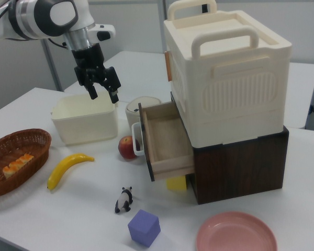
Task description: Slide open the drawer
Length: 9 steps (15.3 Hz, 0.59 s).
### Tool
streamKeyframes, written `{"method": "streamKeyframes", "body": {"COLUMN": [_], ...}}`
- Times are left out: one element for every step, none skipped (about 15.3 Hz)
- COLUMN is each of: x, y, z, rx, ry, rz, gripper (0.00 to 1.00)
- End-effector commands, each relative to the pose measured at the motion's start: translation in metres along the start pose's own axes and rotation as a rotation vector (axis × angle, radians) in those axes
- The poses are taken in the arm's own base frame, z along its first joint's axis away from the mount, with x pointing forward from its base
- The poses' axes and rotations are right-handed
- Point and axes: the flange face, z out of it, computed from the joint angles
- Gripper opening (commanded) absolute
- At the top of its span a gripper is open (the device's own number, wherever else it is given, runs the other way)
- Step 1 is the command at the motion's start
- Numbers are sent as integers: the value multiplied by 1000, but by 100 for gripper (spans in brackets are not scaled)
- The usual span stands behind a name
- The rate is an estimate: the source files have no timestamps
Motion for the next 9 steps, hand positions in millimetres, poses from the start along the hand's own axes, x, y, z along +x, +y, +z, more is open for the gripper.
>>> {"method": "streamKeyframes", "body": {"x": [-12,-11,-11,-11,-11,-11,-11,-11,-11], "y": [11,12,11,11,11,10,12,12,13], "z": [-14,-14,-14,-14,-13,-13,-13,-13,-13], "rx": [61,71,71,71,72,72,72,72,74], "ry": [-12,-13,-13,-12,-15,-15,-13,-13,-11], "rz": [113,121,120,114,109,107,111,111,112], "gripper": [100,100,100,100,100,100,100,100,100]}}
